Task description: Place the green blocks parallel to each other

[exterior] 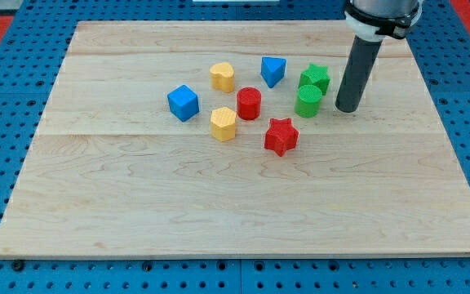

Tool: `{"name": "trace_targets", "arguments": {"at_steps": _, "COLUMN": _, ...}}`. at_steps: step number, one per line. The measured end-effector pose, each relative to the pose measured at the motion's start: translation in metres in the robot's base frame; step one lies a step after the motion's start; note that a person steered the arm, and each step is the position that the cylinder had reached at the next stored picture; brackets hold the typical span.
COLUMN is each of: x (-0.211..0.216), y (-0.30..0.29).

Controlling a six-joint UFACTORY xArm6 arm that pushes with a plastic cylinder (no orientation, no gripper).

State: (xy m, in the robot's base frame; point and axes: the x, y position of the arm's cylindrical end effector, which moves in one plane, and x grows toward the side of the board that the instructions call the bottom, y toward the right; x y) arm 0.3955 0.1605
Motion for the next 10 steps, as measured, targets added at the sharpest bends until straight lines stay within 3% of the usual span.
{"name": "trace_targets", "arguments": {"at_steps": 7, "x": -0.006, "y": 0.001}}
{"name": "trace_targets", "arguments": {"at_steps": 9, "x": -0.051, "y": -0.036}}
{"name": "trace_targets", "arguments": {"at_steps": 10, "x": -0.051, "y": -0.047}}
